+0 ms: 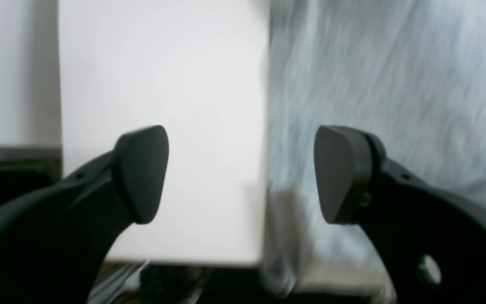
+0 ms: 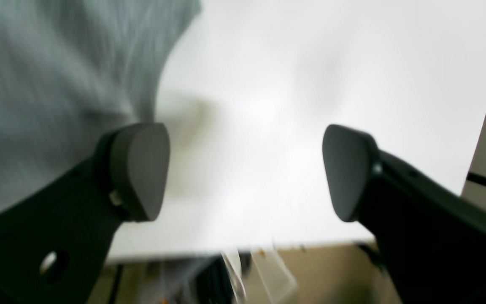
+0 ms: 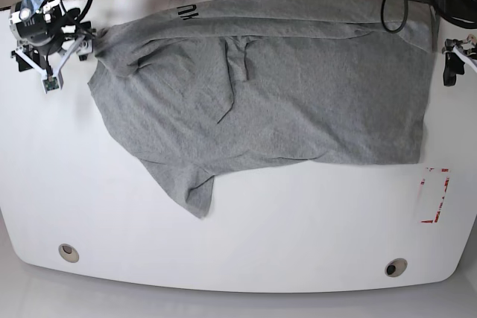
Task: Layout the t-shirt on the table in an organized manner, then fold the t-shirt properly
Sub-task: 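Release the shirt edge and open both grippers, then lower both grippers onto the shirt's hem corners and grasp them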
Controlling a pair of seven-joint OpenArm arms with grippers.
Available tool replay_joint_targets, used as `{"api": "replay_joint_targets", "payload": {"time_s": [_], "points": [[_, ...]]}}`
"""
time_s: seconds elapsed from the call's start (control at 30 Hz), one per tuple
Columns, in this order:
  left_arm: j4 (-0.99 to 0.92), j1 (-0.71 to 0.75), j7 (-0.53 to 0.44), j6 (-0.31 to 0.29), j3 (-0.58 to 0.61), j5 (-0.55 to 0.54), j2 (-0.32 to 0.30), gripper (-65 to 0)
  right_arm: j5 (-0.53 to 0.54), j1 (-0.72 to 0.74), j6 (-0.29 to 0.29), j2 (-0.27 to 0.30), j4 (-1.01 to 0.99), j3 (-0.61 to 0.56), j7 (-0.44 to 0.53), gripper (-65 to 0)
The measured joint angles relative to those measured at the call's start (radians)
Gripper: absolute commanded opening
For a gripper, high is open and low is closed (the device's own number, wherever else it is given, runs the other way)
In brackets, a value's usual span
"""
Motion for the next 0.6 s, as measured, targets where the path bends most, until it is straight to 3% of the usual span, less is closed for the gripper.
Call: {"api": "replay_joint_targets", "payload": {"time_s": [0.1,0.37,0.6], "points": [[-0.006,-0.077,0.003,0.05,0.041,0.108,0.042,-13.7,0.004,0.073,0.001,-0.018,-0.001,-0.015,0.005,-13.5],[-0.075,-0.251,-0.035,0.055,0.197,0.364,0.091,-13.7,-0.003,0.204,0.001,-0.043,-0.045,-0.102,0.003,-18.5],[-0.283,-0.352,-0.175,0.053,0.288,0.603,0.146,-13.7,-0.003,0.33,0.002,-0.093,-0.195,-0.18,0.016,-34.7]]}}
